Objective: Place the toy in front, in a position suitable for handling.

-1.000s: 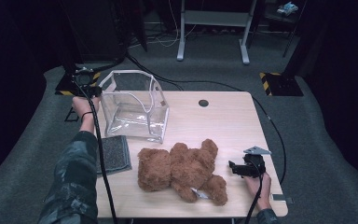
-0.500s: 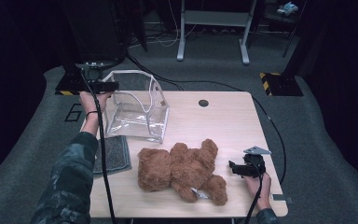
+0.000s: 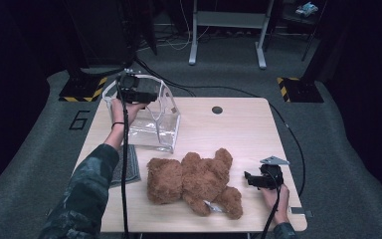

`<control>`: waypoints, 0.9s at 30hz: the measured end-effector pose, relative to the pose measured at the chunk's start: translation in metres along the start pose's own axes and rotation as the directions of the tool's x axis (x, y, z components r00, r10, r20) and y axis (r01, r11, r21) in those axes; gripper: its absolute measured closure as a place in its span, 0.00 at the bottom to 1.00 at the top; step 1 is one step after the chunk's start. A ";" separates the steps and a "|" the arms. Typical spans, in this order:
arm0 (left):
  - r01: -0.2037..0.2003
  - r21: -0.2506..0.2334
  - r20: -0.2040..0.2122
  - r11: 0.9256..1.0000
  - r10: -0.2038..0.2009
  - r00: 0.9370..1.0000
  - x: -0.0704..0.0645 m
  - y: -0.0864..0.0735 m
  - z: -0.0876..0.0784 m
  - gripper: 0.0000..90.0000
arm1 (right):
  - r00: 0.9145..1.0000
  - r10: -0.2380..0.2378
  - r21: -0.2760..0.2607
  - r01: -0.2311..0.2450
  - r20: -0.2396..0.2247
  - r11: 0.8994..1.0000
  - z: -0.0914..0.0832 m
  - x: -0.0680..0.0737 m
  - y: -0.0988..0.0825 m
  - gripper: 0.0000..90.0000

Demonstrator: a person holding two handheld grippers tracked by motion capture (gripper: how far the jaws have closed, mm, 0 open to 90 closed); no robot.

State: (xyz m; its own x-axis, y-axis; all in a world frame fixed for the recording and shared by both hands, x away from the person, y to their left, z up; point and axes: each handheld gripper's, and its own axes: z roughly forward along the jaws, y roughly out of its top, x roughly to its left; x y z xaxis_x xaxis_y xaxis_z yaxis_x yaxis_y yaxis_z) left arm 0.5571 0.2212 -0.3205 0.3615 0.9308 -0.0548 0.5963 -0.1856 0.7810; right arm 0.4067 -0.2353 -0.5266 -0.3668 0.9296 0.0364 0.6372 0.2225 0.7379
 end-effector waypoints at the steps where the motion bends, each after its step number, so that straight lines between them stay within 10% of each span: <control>1: -0.011 0.004 0.004 1.000 0.011 1.000 -0.005 -0.001 0.002 0.17 | 1.000 0.000 0.000 0.000 -0.001 1.000 0.000 0.000 0.000 0.16; 10: -0.102 0.069 0.018 0.992 0.101 0.995 -0.029 -0.010 0.017 0.39 | 1.000 -0.001 -0.001 0.001 -0.002 1.000 0.000 0.000 0.000 0.16; 18: -0.098 0.119 0.010 0.988 0.097 0.995 -0.027 -0.018 0.031 0.78 | 1.000 -0.003 -0.002 0.003 0.000 1.000 0.000 0.000 0.000 0.16; 27: -0.067 0.105 -0.069 0.992 0.075 0.995 -0.008 -0.018 0.035 0.90 | 1.000 -0.005 -0.002 0.005 0.001 1.000 0.000 0.000 0.000 0.16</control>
State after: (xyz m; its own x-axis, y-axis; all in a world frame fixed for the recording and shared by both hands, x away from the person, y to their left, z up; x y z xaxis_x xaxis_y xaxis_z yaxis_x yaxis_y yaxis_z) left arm 0.5683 0.2057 -0.3561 0.3548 0.9338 0.0471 0.6425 -0.2801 0.7132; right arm 0.4066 -0.2353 -0.5267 -0.3697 0.9286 0.0320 0.6339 0.2269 0.7394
